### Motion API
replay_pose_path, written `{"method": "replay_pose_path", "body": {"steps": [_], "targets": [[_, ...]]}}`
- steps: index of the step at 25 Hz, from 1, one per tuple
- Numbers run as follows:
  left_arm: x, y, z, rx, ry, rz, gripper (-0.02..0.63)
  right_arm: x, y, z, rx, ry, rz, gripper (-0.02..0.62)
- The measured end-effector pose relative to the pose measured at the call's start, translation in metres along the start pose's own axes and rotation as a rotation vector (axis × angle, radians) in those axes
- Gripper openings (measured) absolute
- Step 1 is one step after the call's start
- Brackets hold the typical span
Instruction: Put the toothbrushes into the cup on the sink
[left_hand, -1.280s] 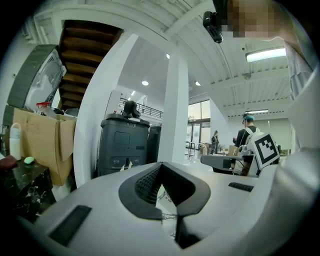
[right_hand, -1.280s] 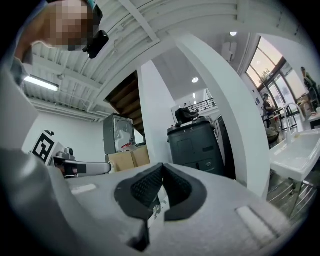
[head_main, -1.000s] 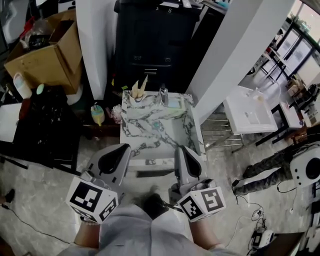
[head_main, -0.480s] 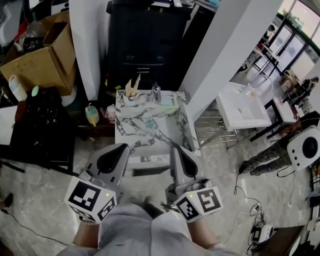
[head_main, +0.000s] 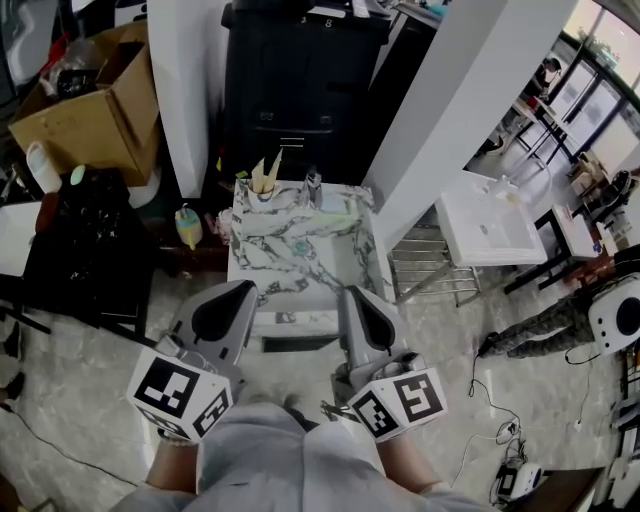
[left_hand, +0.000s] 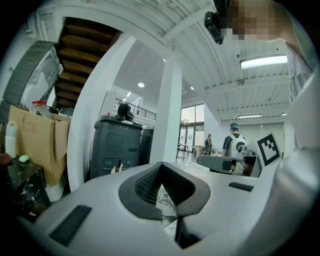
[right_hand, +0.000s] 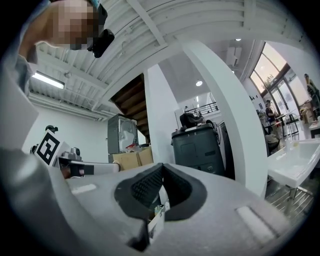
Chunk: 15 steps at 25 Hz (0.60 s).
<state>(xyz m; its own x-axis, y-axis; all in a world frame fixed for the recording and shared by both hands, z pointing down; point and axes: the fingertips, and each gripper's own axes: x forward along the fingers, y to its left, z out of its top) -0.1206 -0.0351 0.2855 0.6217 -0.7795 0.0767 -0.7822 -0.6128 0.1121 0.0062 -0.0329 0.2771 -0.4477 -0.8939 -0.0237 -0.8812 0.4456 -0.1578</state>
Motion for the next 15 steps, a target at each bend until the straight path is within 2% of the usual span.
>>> {"method": "replay_pose_path", "body": {"steps": [15], "targets": [[0.011, -0.003, 0.001, 0.003, 0.005, 0.023, 0.008, 0.003, -0.014, 0.001, 0.013, 0.002, 0.024, -0.002]]}}
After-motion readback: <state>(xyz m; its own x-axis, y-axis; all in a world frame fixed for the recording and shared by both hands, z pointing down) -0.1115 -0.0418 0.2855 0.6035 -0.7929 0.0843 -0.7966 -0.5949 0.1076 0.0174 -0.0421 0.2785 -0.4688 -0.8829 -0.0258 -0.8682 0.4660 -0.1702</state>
